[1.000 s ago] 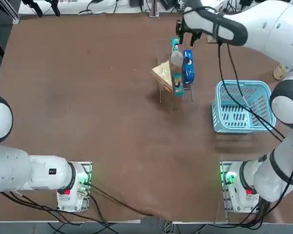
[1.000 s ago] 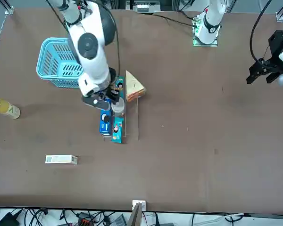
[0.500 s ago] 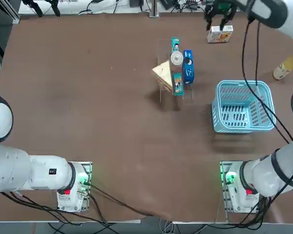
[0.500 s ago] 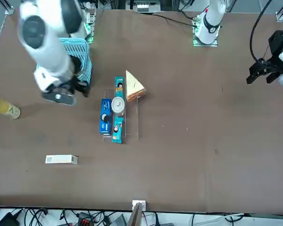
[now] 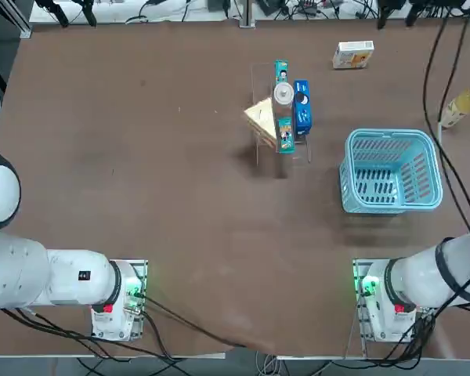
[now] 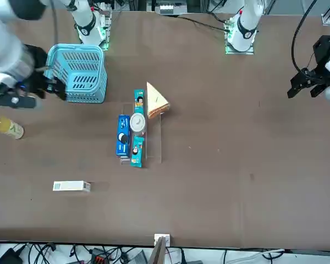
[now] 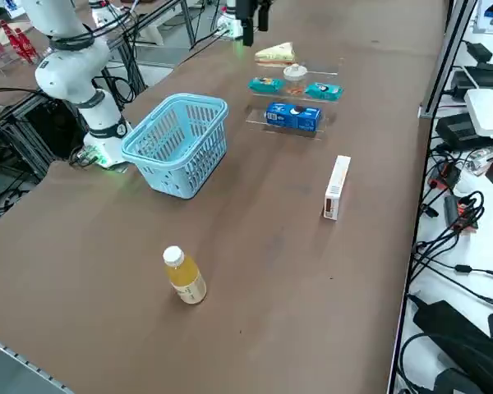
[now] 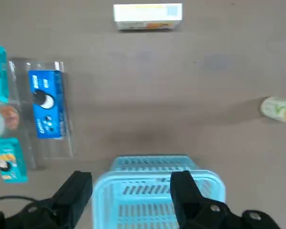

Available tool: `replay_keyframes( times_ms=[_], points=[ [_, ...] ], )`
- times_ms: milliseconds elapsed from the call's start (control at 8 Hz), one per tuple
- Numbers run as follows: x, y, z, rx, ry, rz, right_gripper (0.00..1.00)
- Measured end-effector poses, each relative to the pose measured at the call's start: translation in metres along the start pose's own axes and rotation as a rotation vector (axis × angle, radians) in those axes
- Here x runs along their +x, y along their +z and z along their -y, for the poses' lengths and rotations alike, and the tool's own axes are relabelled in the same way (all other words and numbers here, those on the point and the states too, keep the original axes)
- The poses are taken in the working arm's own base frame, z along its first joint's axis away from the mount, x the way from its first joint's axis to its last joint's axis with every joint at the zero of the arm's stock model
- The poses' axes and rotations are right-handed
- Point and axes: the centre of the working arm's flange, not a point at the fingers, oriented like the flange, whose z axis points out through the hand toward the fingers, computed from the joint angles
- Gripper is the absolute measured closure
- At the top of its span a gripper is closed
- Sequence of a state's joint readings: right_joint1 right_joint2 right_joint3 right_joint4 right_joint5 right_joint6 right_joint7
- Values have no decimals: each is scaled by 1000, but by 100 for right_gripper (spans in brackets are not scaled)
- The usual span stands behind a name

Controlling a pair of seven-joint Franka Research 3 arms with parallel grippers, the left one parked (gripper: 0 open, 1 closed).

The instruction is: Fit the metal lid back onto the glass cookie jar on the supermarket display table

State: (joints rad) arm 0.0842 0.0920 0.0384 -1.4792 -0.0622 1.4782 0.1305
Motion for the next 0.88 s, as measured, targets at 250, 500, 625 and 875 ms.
replay_keyframes(
  times_ms=[250, 500, 625, 875],
  points=[
    [-10, -22, -42, 6, 1, 0, 0],
    [-33, -50, -45, 9, 4, -34, 0],
    [-43, -60, -44, 10, 2, -45, 0],
    [-49, -63, -38, 11, -8, -47, 0]
  ],
)
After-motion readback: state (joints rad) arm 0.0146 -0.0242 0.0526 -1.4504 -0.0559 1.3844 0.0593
